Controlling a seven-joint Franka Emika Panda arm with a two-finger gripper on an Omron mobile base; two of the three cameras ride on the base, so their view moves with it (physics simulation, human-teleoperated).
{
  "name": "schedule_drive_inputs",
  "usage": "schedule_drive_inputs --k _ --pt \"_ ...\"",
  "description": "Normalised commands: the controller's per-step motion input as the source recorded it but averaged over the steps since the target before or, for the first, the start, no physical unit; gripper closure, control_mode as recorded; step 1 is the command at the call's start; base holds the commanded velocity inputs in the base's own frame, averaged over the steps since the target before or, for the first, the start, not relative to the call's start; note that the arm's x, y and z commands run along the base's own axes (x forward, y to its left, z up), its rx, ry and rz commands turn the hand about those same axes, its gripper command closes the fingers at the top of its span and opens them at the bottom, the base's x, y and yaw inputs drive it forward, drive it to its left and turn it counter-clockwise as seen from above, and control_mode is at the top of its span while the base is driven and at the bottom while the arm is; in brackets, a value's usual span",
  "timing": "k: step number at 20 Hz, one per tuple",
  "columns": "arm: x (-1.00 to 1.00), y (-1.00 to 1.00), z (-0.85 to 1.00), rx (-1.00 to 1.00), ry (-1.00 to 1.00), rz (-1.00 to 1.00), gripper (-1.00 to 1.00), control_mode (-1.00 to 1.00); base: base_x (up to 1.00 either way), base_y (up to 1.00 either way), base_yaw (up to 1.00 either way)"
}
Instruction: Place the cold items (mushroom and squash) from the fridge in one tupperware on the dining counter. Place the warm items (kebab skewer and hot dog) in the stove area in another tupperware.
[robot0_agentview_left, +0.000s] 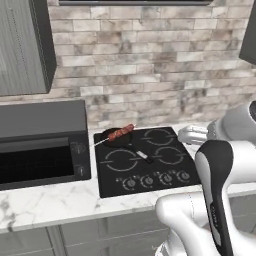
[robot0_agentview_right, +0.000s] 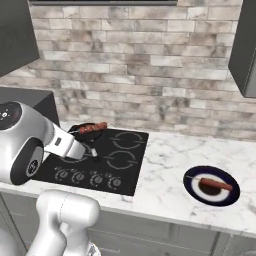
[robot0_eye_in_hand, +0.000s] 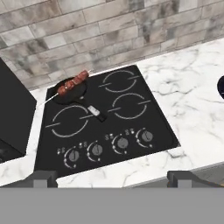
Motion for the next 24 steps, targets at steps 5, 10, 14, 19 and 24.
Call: schedule_drive_inputs --k 5,10,14,19,24 --pt "0.57 0.4 0.0 0.0 0.03 -0.03 -1.0 -1.0 0.33 0.2 -0.01" --pt "1.0 0.81 -0.03 0.0 0.17 -0.08 -1.0 -1.0 0.0 0.0 0.0" --pt "0.86 0.52 -0.28 0.04 0.25 -0.03 -1.0 -1.0 0.0 0.0 0.0" --pt "0.63 0.0 -0.45 0.23 0.16 0.0 -1.0 -1.0 0.0 0.0 0.0" --pt "0.6 0.0 -0.41 0.05 0.1 -0.02 -1.0 -1.0 0.0 0.0 0.0"
